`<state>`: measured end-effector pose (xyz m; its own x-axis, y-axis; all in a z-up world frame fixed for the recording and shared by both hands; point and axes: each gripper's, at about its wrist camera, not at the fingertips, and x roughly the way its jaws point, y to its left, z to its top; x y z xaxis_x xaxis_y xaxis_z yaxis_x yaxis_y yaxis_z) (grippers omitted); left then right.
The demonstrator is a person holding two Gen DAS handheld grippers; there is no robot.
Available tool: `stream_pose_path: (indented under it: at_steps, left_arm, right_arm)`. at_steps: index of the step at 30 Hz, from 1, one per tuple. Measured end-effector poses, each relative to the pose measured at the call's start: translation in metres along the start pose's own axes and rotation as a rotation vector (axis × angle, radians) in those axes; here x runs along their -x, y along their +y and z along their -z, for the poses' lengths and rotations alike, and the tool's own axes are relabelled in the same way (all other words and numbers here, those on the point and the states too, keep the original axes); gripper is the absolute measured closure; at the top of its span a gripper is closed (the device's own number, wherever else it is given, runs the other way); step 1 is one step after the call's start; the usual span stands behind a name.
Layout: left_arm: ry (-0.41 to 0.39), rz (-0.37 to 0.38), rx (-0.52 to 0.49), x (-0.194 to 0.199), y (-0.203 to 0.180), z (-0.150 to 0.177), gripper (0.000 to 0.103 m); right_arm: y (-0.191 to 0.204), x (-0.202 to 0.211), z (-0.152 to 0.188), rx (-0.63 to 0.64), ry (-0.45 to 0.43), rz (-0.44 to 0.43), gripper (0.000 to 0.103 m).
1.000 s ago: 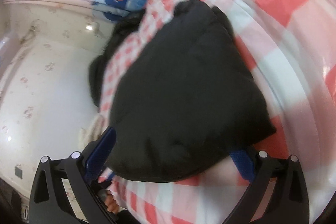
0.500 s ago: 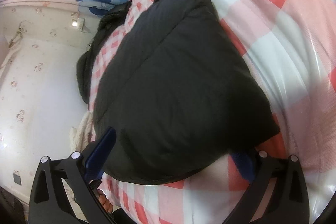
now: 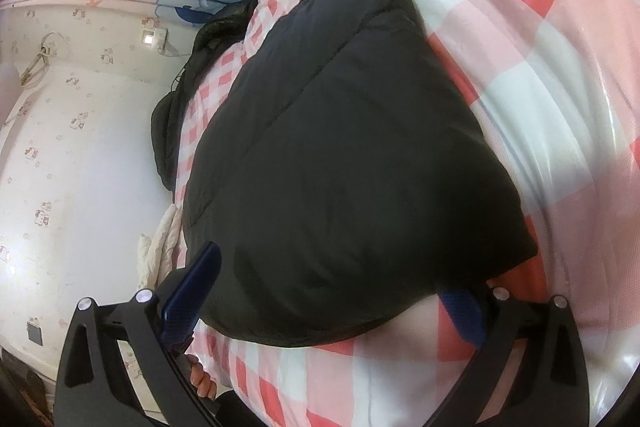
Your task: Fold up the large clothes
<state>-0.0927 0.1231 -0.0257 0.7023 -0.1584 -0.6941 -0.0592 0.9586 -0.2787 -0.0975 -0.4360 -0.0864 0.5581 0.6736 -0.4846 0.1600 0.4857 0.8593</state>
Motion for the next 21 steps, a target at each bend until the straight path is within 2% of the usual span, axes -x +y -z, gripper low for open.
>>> stream_pose_path:
  at_steps: [13,16,18,21]
  left_arm:
    - [-0.041,-0.005,-0.020,0.011,-0.003,0.000,0.012]
    - [-0.042,-0.004,-0.020,0.011,-0.004,0.000,0.012]
    - [-0.050,-0.007,-0.021,0.013,-0.004,-0.001,0.012]
    - [-0.054,-0.007,-0.024,0.014,-0.006,-0.001,0.012]
  right_arm:
    - [0.009,0.002,0.001,0.046,-0.039,0.029,0.010]
    - [0.009,0.005,0.002,0.056,-0.051,0.038,0.022]
    - [0.009,0.007,0.001,0.059,-0.061,0.046,0.035]
    - [0.011,0.010,0.002,0.066,-0.075,0.045,0.042]
